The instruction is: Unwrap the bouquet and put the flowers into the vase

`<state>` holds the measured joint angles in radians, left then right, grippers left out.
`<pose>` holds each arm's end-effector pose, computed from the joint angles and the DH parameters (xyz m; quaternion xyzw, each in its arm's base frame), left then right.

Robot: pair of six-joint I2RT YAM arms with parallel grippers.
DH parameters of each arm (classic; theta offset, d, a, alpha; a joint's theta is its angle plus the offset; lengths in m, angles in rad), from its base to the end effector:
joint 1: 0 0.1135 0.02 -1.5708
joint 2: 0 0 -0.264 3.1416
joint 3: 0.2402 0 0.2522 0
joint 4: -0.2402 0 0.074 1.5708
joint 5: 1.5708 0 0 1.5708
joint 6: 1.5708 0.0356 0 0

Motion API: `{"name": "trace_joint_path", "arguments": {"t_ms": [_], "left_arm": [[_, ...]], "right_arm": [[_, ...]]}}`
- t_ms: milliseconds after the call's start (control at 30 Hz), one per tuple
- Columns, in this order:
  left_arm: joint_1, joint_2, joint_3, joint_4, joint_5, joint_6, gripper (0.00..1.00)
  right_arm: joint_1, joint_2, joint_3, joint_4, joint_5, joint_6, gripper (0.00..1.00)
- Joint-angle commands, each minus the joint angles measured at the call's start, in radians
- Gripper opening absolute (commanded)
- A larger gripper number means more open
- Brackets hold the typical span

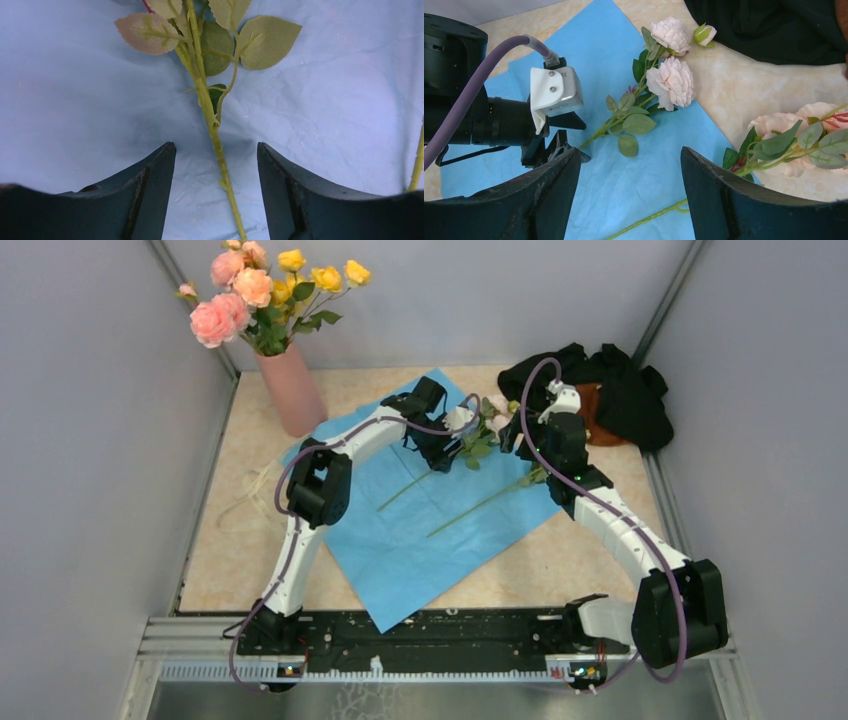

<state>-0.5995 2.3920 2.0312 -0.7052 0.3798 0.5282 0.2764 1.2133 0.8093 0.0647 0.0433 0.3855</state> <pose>0.4181 -0.3017 0.1693 0.5481 0.7785 -0.1914 0.2386 0.2696 0.0749 0.2832 0.0570 0.8143 0.1709 0.5518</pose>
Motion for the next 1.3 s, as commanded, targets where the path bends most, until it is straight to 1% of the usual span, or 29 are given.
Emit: {"name": "trace_joint_path", "arguments": {"t_ms": [0, 133, 167, 200, 333, 367, 500, 567, 667, 733, 867, 1000, 1067, 1100, 1267], "left_arm": [[-0.005, 0.019, 0.029, -0.045, -0.040, -0.014, 0.65], [-0.007, 0.034, 0.031, -0.070, -0.056, -0.024, 0.59], [-0.007, 0.038, 0.031, -0.073, -0.063, -0.026, 0.55], [-0.007, 0.042, 0.031, -0.077, -0.068, -0.028, 0.42], [-0.007, 0.048, 0.032, -0.083, -0.057, -0.028, 0.03], [-0.007, 0.046, 0.031, -0.083, -0.052, -0.027, 0.00], [-0.006, 0.030, 0.028, -0.064, -0.063, -0.033, 0.00], [-0.006, -0.006, 0.007, -0.030, -0.072, -0.055, 0.00], [-0.005, -0.121, -0.096, 0.133, -0.076, -0.094, 0.00], [-0.005, -0.196, -0.153, 0.231, -0.114, -0.126, 0.00], [0.008, -0.325, -0.264, 0.435, -0.235, -0.208, 0.00], [0.012, -0.443, -0.385, 0.628, -0.302, -0.293, 0.00], [0.013, -0.488, -0.420, 0.683, -0.316, -0.313, 0.00], [0.013, -0.507, -0.431, 0.696, -0.342, -0.325, 0.00], [0.026, -0.636, -0.535, 0.927, -0.523, -0.327, 0.00]], "right_arm": [[-0.012, -0.027, -0.005, 0.051, -0.004, -0.013, 0.73], [-0.012, -0.026, -0.008, 0.056, -0.009, -0.011, 0.73], [-0.012, -0.026, -0.009, 0.058, -0.011, -0.011, 0.73], [-0.013, -0.025, -0.009, 0.058, -0.011, -0.010, 0.73], [-0.012, -0.026, -0.009, 0.060, -0.013, -0.011, 0.73], [-0.013, -0.027, -0.009, 0.060, -0.012, -0.011, 0.73], [-0.014, -0.027, -0.009, 0.061, -0.012, -0.011, 0.73], [-0.014, -0.025, -0.010, 0.061, -0.012, -0.010, 0.73], [-0.014, -0.023, -0.012, 0.062, -0.012, -0.013, 0.73], [-0.014, -0.022, -0.012, 0.061, -0.013, -0.013, 0.73], [-0.014, -0.024, -0.012, 0.065, -0.015, -0.013, 0.73], [-0.014, -0.021, -0.022, 0.080, -0.029, -0.008, 0.73], [-0.014, -0.017, -0.025, 0.085, -0.034, -0.006, 0.73], [-0.014, -0.014, -0.025, 0.087, -0.038, -0.006, 0.73], [-0.014, -0.004, -0.031, 0.096, -0.040, 0.003, 0.73]]}}
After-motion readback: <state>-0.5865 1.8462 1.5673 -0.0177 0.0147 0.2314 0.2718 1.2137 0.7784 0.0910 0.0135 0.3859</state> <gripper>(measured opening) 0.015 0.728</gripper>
